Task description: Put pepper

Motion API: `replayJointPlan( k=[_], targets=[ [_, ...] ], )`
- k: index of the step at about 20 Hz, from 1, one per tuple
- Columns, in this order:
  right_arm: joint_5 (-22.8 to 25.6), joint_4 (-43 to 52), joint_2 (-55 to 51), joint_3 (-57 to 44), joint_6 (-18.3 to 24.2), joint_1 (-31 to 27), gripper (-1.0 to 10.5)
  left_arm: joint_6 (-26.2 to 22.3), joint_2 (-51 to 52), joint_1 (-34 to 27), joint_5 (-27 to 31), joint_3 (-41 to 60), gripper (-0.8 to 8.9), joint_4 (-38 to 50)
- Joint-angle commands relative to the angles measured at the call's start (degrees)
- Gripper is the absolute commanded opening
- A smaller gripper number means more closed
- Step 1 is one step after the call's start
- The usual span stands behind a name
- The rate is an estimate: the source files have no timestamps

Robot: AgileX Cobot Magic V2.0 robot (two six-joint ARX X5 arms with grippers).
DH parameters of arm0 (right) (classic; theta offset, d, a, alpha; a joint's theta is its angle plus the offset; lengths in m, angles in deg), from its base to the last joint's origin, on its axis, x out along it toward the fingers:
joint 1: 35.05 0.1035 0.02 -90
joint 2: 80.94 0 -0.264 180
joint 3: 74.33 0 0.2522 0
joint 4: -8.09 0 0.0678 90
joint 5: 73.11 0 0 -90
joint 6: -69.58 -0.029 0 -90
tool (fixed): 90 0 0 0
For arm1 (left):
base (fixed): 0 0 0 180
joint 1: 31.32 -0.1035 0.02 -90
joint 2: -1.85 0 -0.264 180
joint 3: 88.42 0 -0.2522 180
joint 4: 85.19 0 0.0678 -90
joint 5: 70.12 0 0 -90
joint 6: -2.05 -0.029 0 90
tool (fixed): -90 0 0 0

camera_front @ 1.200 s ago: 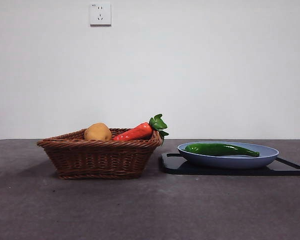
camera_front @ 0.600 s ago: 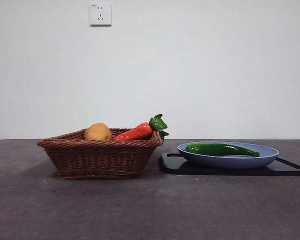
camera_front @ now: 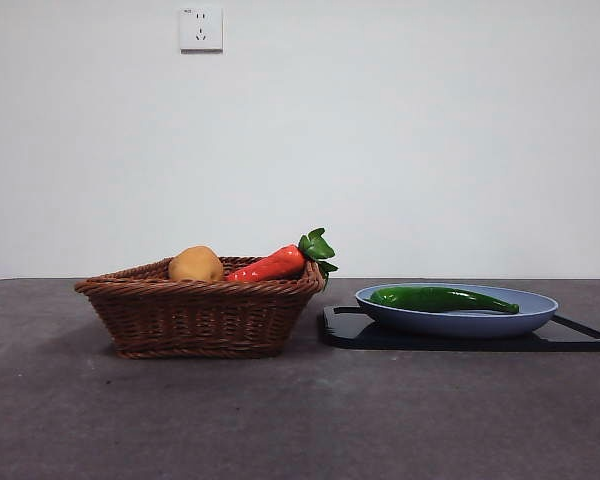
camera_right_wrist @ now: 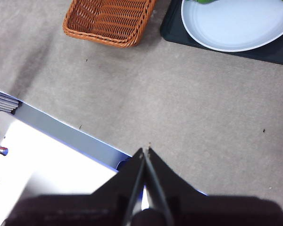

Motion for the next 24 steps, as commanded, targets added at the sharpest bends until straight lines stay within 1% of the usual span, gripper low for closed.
replayJointPlan(
  k=[1, 17, 18, 20, 21, 22, 24],
  targets=[
    [0.1, 0.5, 0.3, 0.8, -0.3, 0.3, 0.1, 1.1, 0.5, -0.2, -0.1, 0.6, 0.08, -1.6],
    [0.1, 0.5, 0.3, 0.8, -0.3, 0.3, 0.1, 1.1, 0.5, -0.2, 0.0, 0.6, 0.08, -1.6],
    [0.2, 0.9, 0.3, 0.8, 1.8, 0.3, 0.1, 1.1, 0.5, -0.2, 0.0, 0.6, 0.08, -1.6],
    [0.2, 4.8, -1.0, 0.7, 3.2, -0.9, 0.1, 1.1, 0.5, -0.2, 0.0, 0.6, 0.08, -1.6],
    [0.1, 9.2, -2.5, 0.1, 3.3, -2.4, 0.1, 1.1, 0.5, -0.2, 0.0, 0.6, 0.08, -1.6],
    [-0.1, 14.3, -4.6, -1.2, 3.2, -4.0, 0.1, 1.1, 0.5, -0.2, 0.0, 0.6, 0.08, -1.6],
    [-0.2, 24.2, -9.9, -5.9, 1.0, -6.2, 0.1, 1.1, 0.5, -0.2, 0.0, 0.6, 0.08, -1.6]
  ],
)
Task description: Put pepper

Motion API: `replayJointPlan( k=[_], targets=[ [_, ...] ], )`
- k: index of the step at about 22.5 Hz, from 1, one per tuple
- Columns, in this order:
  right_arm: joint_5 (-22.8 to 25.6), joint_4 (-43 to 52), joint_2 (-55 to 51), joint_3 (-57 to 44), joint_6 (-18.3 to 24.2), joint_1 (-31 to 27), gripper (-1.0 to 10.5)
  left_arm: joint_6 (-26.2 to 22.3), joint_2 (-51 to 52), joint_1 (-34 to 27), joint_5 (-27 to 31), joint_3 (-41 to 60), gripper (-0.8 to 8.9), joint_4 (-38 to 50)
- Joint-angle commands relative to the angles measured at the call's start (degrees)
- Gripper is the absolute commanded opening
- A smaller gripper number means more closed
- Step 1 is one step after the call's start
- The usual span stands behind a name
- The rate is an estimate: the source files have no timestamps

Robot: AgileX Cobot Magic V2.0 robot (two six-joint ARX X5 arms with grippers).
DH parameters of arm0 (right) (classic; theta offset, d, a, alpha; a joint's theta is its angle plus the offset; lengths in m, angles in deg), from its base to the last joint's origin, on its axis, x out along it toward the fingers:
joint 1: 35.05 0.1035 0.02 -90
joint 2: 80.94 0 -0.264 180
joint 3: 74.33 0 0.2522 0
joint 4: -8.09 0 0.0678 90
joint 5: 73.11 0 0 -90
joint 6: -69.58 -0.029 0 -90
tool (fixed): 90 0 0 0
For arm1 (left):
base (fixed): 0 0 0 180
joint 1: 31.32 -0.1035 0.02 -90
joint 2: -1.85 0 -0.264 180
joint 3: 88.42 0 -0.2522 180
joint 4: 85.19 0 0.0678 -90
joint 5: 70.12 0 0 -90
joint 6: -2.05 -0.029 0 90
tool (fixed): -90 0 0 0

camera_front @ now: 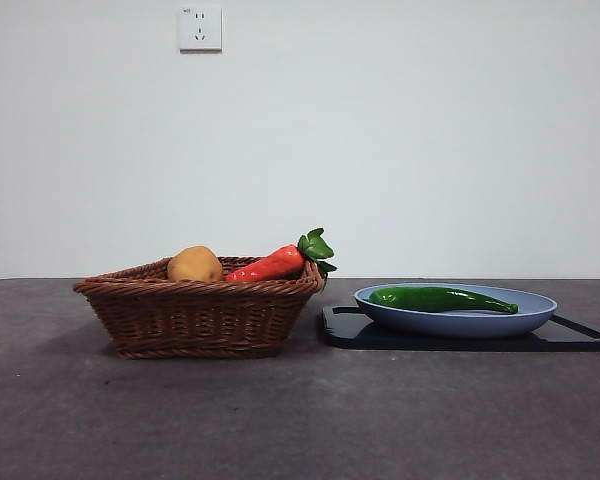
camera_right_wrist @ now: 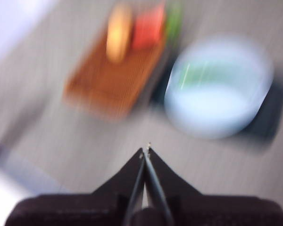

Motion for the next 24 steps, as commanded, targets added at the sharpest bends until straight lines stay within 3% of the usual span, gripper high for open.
replayJointPlan(
  k=[1, 7, 10, 13, 16, 24],
  targets=[
    [0.1, 10.2, -5.3, -5.3, -1.9, -1.6, 0.1, 0.4, 0.3, -0.2, 0.0, 0.6, 0.08, 0.5],
    [6.4, 38.9, -22.8, -32.8, -3.6, -3.8, 0.1, 0.4, 0.3, -0.2, 0.0, 0.6, 0.08, 0.5],
    [9.1, 45.0, -27.5, -41.0, -6.8, -3.9, 0.1, 0.4, 0.3, -0.2, 0.0, 0.6, 0.08, 0.5],
    [12.6, 48.4, -31.3, -47.9, -9.4, -3.9, 0.1, 0.4, 0.3, -0.2, 0.0, 0.6, 0.08, 0.5],
    [12.7, 49.9, -33.9, -53.5, -11.5, -3.9, 0.1, 0.4, 0.3, -0.2, 0.0, 0.6, 0.08, 0.5],
    [15.4, 49.7, -37.8, -62.1, -12.2, -3.9, 0.1, 0.4, 0.3, -0.2, -0.1, 0.6, 0.08, 0.5]
  ],
)
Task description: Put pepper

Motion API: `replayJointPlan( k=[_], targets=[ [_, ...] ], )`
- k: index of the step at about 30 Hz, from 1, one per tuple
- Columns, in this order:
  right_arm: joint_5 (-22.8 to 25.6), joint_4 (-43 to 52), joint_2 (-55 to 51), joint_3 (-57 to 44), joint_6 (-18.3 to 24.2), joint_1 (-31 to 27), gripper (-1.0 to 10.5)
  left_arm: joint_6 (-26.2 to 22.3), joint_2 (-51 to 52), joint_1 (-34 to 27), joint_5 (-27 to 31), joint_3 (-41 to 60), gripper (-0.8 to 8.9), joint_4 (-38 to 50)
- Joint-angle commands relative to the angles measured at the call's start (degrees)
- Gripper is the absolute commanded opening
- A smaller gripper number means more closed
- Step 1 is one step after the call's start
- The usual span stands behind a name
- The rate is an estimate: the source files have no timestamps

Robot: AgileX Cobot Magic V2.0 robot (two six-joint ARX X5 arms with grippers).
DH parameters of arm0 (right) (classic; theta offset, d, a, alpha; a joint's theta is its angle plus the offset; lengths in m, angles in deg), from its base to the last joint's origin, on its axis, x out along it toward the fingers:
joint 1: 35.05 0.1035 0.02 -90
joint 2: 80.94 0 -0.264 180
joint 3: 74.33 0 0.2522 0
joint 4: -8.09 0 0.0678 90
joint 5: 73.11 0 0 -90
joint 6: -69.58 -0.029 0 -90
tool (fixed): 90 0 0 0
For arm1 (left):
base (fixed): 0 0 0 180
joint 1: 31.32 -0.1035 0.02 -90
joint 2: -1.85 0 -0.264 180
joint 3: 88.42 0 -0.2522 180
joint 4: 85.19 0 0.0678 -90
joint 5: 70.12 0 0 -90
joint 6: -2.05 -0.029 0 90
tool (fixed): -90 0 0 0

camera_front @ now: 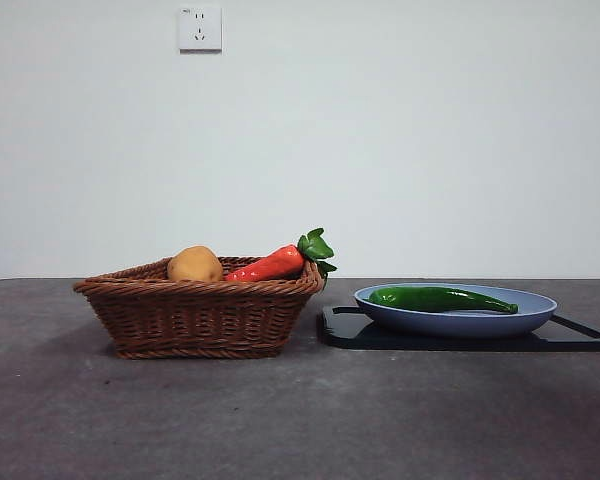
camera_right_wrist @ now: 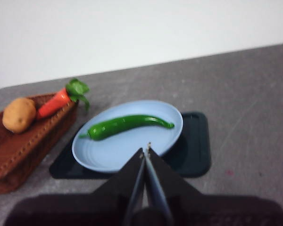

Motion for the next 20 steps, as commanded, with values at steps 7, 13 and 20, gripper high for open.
replayJointPlan(
  k=[7, 13, 20],
  targets=[
    [0.3, -1.3, -0.6, -3.1, -0.8, 0.0, 0.1, 0.4, 0.3, -0.2, 0.0, 0.6, 0.08, 0.5],
    [0.2, -0.9, -0.6, -3.1, -1.0, 0.0, 0.1, 0.4, 0.3, -0.2, 0.0, 0.6, 0.08, 0.5],
    [0.2, -0.9, -0.6, -3.1, -1.0, 0.0, 0.1, 0.4, 0.3, -0.2, 0.0, 0.6, 0.08, 0.5]
  ],
)
